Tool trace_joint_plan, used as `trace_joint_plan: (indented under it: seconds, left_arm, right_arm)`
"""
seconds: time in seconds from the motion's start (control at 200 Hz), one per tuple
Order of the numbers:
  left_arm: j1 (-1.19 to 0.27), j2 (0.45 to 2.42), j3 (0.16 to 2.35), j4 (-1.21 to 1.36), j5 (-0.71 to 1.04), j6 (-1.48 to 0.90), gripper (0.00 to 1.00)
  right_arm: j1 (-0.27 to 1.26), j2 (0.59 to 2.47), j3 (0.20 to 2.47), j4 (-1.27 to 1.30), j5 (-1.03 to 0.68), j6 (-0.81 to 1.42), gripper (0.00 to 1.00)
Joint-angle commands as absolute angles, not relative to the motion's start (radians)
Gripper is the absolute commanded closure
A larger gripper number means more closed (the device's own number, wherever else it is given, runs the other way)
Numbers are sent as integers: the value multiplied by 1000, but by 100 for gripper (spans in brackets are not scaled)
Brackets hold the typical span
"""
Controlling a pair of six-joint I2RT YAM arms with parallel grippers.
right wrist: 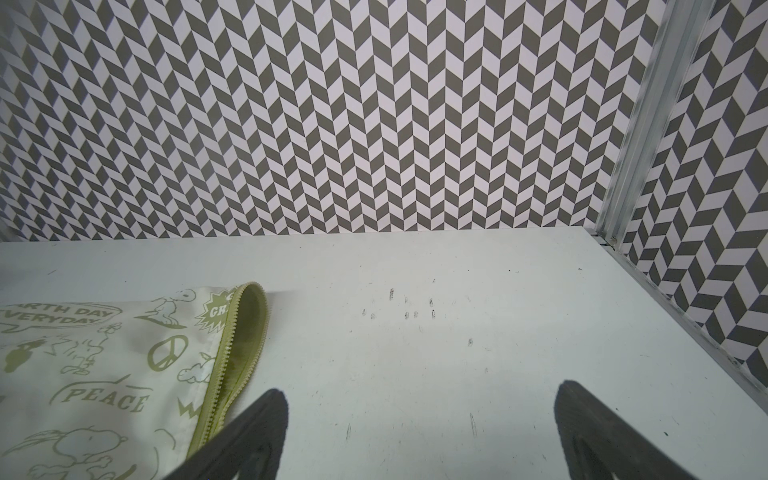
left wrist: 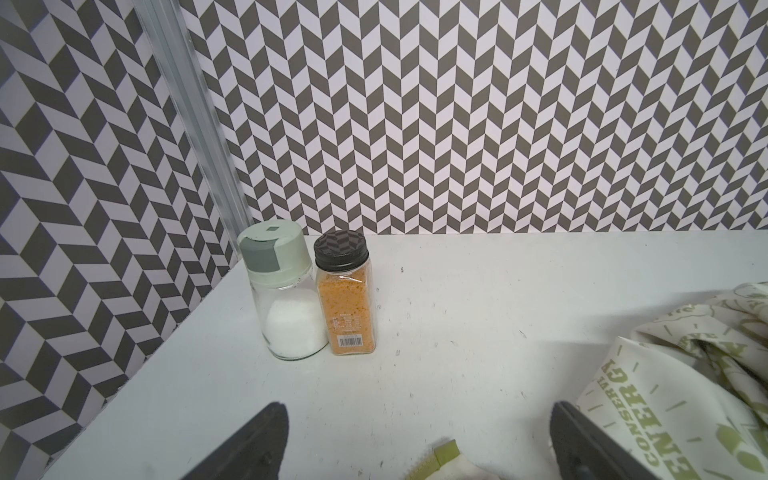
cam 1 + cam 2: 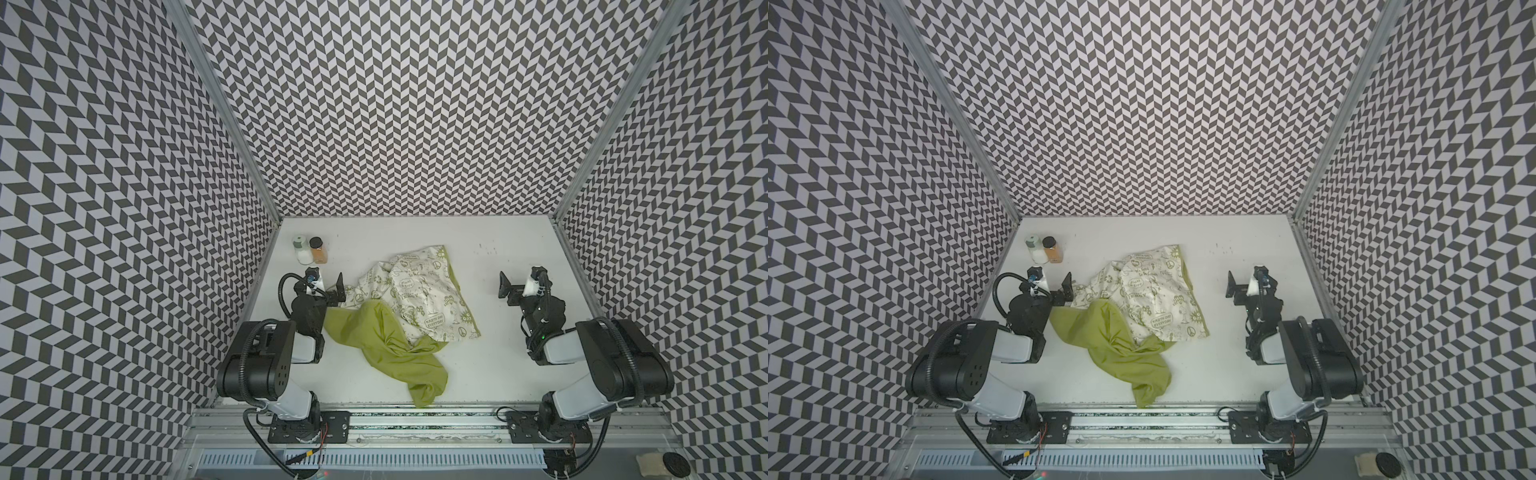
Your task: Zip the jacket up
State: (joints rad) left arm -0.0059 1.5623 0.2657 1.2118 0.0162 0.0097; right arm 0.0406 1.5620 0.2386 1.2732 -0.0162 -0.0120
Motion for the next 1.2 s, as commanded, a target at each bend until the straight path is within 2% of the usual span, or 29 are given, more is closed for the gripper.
trace_joint_plan:
  seconds: [0.0,0.426,0.466,0.516,0.571,0.626,0.666,0.706,0.786,0.806,0.856,0.896,0.951,0.996,1.046,1.137,1.197]
  left_arm:
    - [-2,1560,264,1248,19,12,1]
    - [-6,1557,259,1260,7,15,1]
    - [-34,1534,259,1247,-84,15,1]
    - [-92,1451,270,1158,-290,9,1]
    - [-142,1319,329,945,-472,-40,1]
    - [-147,1200,416,697,-515,-207,1]
    - [-145,1130,487,511,-503,-367,1]
    - [-143,1075,562,309,-480,-559,1]
    - [-106,1000,667,-29,-309,-801,1]
    - [-72,981,656,-32,-215,-823,1]
    - [42,921,567,97,151,-845,1]
    - [112,871,480,220,359,-906,1]
    - [124,801,431,258,479,-898,1]
    - [65,762,469,138,466,-803,1]
    - [-48,739,531,-36,365,-708,1]
    - [-243,720,550,-157,221,-673,1]
    - [-332,717,526,-182,165,-675,1]
  right_arm:
    - [33,1570,236,1351,-20,-31,1]
    - [33,1570,241,1344,0,-20,1]
    - [32,1569,239,1346,-1,-21,1]
    - [34,1564,235,1359,1,-20,0]
    - [39,1499,232,1318,11,-24,1]
    - [69,1379,249,1189,44,-54,1]
    - [94,1280,287,1060,56,-53,1]
    - [96,1194,333,924,31,64,1]
    - [96,1067,364,805,-29,281,1]
    - [94,1043,360,788,-18,357,1]
    - [76,990,339,713,-2,551,1]
    - [40,974,293,773,-154,598,1]
    - [29,977,270,819,-358,626,0]
    - [50,1004,294,785,-510,621,1]
    - [127,1041,354,642,-556,568,1]
    - [351,1111,487,320,-454,371,1]
    - [484,1178,553,177,-294,333,1]
